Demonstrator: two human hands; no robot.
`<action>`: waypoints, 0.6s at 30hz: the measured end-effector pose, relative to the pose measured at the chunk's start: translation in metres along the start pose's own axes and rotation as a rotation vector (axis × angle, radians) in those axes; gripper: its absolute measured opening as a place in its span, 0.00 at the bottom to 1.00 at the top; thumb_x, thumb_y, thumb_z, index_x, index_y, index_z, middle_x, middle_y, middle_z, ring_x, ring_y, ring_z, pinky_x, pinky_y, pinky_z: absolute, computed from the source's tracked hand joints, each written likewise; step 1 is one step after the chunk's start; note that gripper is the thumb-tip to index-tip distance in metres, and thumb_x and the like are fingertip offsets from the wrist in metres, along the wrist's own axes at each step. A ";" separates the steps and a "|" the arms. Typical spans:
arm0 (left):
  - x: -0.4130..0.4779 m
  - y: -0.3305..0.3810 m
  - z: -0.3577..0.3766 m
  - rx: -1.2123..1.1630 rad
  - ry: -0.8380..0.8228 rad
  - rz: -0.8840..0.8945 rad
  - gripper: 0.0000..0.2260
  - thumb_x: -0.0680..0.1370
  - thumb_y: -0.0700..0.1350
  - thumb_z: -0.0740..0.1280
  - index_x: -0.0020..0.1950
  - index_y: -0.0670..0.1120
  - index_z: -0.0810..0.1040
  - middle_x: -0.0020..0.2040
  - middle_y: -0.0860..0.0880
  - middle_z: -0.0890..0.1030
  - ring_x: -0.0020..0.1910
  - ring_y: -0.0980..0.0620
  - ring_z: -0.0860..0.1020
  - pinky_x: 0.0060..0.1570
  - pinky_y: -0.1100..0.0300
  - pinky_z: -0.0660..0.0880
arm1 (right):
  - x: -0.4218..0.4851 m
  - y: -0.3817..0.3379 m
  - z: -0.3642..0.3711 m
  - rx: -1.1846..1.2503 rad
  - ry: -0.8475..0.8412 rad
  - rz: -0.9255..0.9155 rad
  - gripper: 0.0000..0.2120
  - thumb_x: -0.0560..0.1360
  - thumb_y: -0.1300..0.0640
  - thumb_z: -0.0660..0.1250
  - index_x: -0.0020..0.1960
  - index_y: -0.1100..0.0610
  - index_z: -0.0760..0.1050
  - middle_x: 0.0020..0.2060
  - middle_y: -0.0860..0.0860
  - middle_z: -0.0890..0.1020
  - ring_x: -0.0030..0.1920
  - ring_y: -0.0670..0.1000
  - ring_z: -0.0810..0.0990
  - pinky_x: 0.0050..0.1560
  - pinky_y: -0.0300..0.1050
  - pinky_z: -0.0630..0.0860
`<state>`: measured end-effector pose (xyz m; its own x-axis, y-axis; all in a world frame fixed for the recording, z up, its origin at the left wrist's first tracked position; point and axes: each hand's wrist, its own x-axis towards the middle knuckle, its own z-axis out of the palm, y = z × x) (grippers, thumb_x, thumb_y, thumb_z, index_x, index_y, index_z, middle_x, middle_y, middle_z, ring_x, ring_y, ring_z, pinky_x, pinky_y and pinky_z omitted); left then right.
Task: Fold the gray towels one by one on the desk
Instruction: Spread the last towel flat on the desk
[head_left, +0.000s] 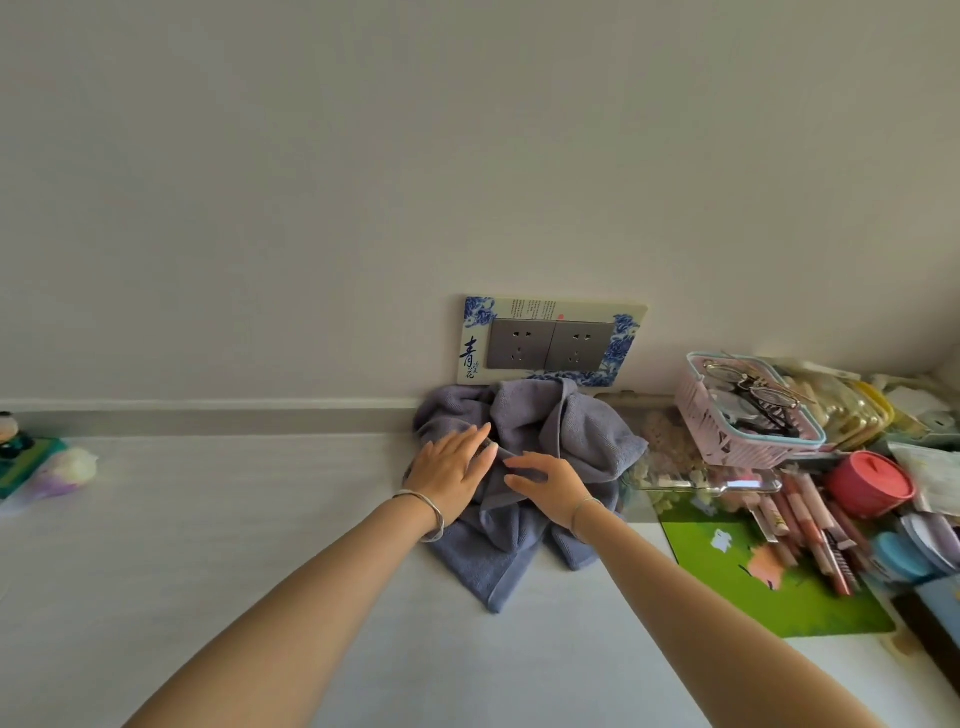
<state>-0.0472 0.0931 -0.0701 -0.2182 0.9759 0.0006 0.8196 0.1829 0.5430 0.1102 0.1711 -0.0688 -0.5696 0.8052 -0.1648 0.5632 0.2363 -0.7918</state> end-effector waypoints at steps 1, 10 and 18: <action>-0.002 0.000 0.002 0.003 -0.005 0.001 0.26 0.80 0.61 0.47 0.76 0.52 0.57 0.76 0.50 0.61 0.75 0.52 0.58 0.72 0.48 0.54 | -0.004 0.003 0.002 -0.010 0.005 0.033 0.18 0.74 0.56 0.70 0.63 0.57 0.76 0.64 0.51 0.75 0.67 0.49 0.70 0.68 0.41 0.64; -0.006 0.020 -0.018 -0.059 -0.017 0.117 0.27 0.79 0.62 0.43 0.73 0.54 0.65 0.71 0.49 0.69 0.73 0.49 0.61 0.72 0.51 0.51 | -0.059 -0.034 -0.039 0.430 -0.027 -0.019 0.02 0.72 0.62 0.71 0.45 0.58 0.80 0.39 0.49 0.84 0.42 0.44 0.81 0.44 0.34 0.76; -0.033 0.052 -0.050 -0.258 0.021 0.258 0.25 0.75 0.70 0.48 0.32 0.51 0.61 0.28 0.52 0.65 0.29 0.56 0.63 0.37 0.55 0.65 | -0.106 -0.061 -0.122 0.565 -0.144 0.038 0.09 0.70 0.58 0.70 0.49 0.57 0.76 0.41 0.52 0.81 0.42 0.47 0.80 0.42 0.39 0.79</action>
<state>-0.0242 0.0645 0.0000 -0.0352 0.9829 0.1809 0.6887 -0.1073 0.7170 0.2094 0.1380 0.0689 -0.6527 0.7164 -0.2465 0.2007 -0.1503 -0.9681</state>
